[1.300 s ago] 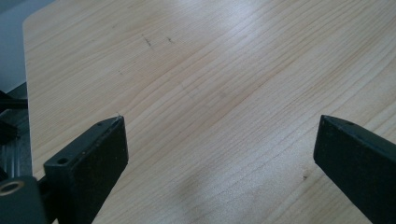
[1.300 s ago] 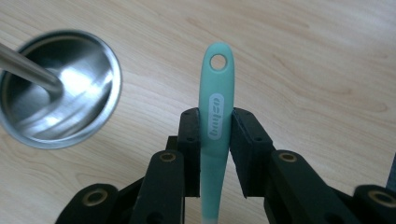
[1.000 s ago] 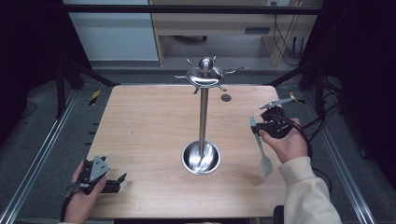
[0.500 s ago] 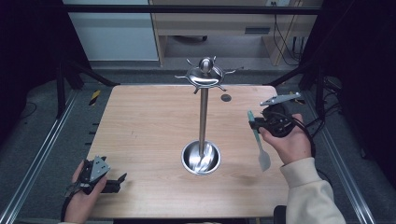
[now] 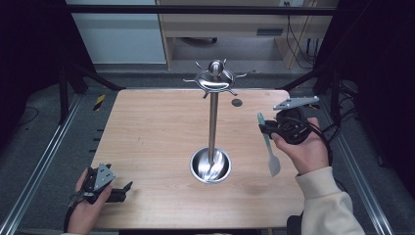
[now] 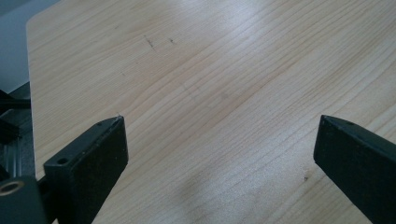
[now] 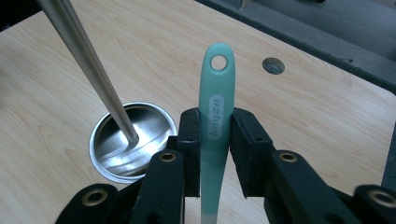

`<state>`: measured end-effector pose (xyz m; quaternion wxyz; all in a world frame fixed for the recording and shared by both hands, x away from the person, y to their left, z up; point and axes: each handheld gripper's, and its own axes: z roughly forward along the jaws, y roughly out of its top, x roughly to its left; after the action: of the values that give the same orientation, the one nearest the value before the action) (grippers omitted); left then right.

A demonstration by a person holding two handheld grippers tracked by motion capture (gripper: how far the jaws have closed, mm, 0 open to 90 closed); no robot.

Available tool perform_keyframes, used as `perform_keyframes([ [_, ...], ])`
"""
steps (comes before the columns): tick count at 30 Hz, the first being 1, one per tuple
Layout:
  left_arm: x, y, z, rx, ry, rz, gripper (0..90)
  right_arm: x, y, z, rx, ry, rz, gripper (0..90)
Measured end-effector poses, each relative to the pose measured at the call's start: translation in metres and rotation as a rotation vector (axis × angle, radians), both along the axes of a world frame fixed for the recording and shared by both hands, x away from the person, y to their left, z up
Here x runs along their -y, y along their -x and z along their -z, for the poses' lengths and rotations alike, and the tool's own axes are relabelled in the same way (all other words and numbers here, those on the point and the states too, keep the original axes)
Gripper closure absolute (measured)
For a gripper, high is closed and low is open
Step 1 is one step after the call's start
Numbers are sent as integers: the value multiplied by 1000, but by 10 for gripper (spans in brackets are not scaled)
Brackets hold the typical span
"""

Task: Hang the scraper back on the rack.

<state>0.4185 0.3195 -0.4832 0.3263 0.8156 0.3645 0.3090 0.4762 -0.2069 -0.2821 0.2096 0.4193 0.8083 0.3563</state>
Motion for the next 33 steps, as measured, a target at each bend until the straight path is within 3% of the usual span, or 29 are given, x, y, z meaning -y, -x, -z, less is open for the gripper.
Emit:
perform_keyframes([
  [33,0,0,0,0,-3,6,28,-19,20,-29,87,-31,-80,743],
])
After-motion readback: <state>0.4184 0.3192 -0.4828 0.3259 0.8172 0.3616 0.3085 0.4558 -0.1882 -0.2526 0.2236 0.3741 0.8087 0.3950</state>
